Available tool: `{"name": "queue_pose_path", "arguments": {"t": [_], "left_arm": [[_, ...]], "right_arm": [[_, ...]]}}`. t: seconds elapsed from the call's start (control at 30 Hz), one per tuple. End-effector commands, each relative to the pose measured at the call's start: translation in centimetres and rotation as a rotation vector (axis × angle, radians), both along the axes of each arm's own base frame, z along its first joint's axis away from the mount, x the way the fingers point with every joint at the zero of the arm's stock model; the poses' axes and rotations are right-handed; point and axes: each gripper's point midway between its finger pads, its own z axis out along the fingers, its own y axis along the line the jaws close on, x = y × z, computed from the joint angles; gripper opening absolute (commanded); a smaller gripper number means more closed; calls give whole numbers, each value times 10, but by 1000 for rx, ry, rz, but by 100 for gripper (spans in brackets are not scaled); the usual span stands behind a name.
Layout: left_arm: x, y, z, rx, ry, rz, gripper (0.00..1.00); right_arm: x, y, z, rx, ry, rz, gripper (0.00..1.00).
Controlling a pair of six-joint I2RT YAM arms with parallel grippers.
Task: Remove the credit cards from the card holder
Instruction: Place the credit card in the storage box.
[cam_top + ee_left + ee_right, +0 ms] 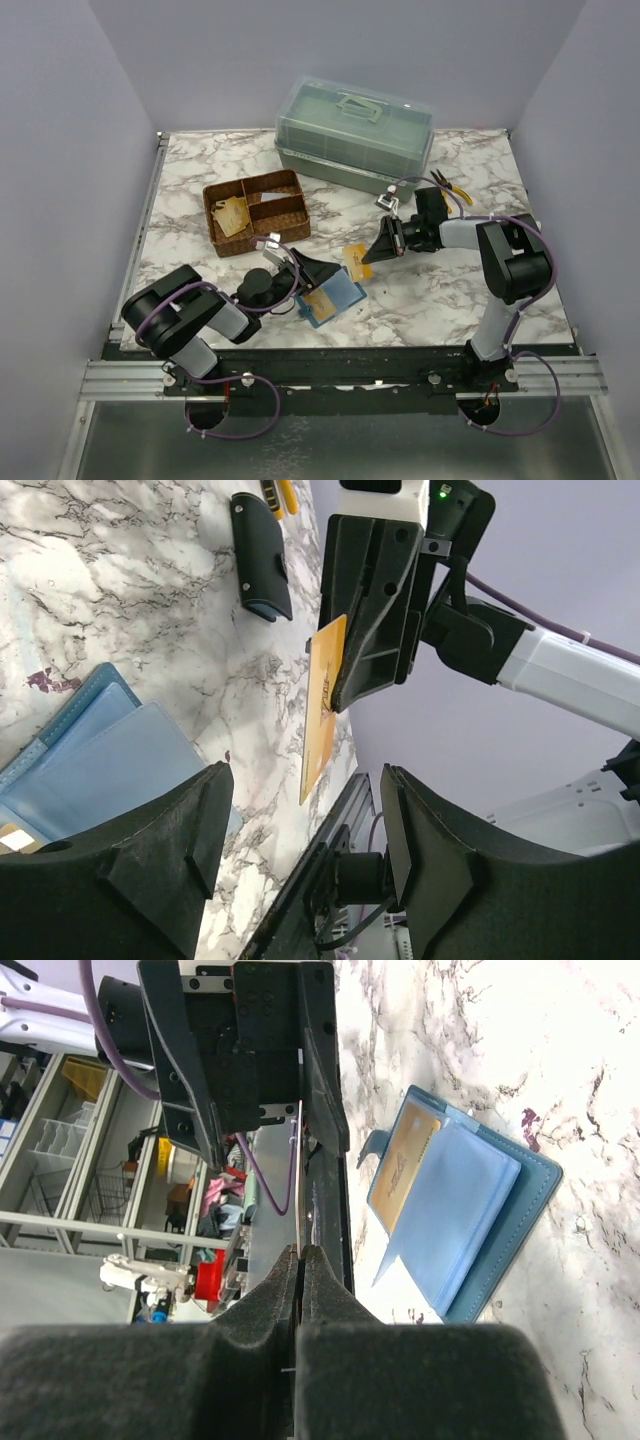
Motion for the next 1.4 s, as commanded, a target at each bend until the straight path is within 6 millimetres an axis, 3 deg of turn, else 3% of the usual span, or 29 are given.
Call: {"name": "queue_pose_path", "arguments": {"t": [0.0,0.13,0.33,0.57,0.83,1.37], "left_arm": [[-4,8,1,32,-37,16,67],[-6,6,8,25,-48,1,68],[-1,-12,26,44,-123,-27,68],[7,-30,28,77,-158,-37,68],[12,-29,43,55,-188,-10,68],[17,-40,40,23,-127,-13,67]], "right_arm": [[3,-2,15,31,-48,9,0],[1,-2,15,37,-44,15,0],[-4,-4,20,71,-27,45,0],[-10,-3,23,88,-23,69,0],[-11,-3,25,99,-22,85,0],[-15,-2,27,115,-22,108,0]]}}
